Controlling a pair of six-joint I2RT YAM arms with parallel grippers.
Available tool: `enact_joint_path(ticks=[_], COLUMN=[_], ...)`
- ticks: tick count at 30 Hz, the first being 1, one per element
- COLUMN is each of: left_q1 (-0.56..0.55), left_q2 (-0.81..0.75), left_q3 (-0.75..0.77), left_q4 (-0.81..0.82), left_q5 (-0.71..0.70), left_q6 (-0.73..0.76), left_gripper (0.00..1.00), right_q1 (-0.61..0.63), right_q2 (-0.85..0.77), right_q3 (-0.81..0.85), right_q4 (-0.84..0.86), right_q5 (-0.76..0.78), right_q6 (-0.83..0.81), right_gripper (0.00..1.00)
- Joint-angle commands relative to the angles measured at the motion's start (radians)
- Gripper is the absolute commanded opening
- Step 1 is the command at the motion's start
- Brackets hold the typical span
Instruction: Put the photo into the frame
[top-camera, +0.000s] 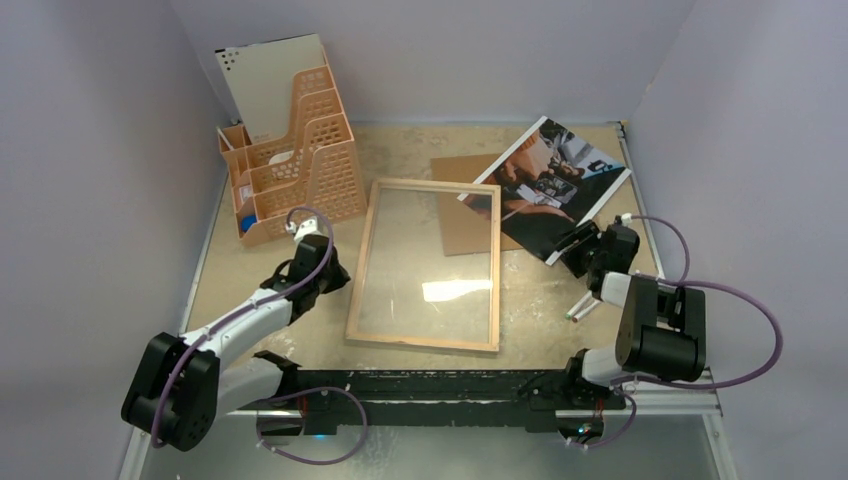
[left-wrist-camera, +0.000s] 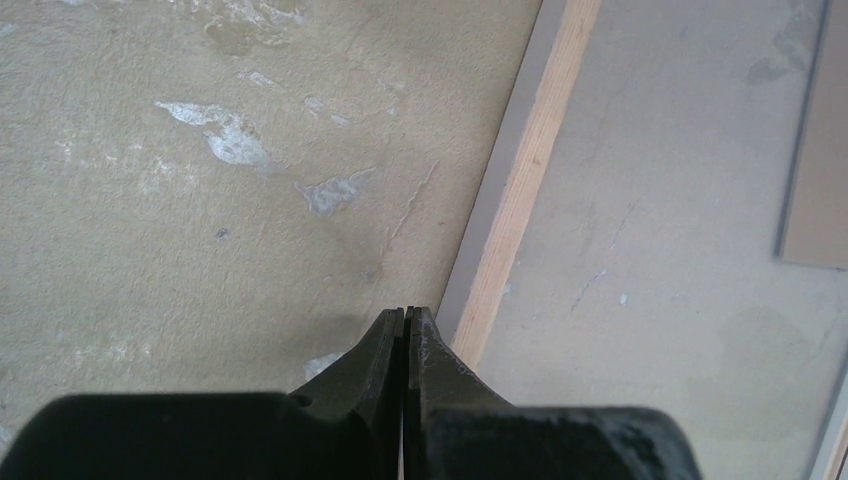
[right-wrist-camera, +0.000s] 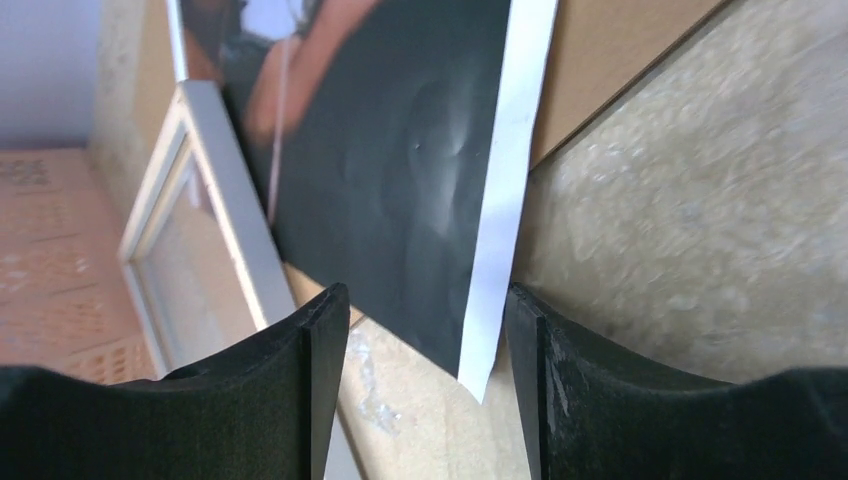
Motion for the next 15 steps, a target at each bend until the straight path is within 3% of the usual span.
enact_joint_path(ticks=[1,9,15], left_q1=[0.003,0.003,0.003], left_q2=[0.003,0.015,0.032], left_q3=[0.049,0.062,0.069], left_q4=[0.001,-0.004,-0.005], left_q5=[0.006,0.008,0.014], left_q6=[-0.005,-0.003,-0.002], left_gripper=[0.0,0.0,0.0], right_q1=[-0.008,-0.008,-0.008], right_q2=[-0.001,-0.127,-0.03], right_q3=[-0.103,-0.101,-0.04], right_q4=[0.21,0.274,0.261], right_q5=[-0.173,-0.177,-0.161], right_q6=[0.053,0.06,0.048], right_gripper=[0.61,0.53,0.47])
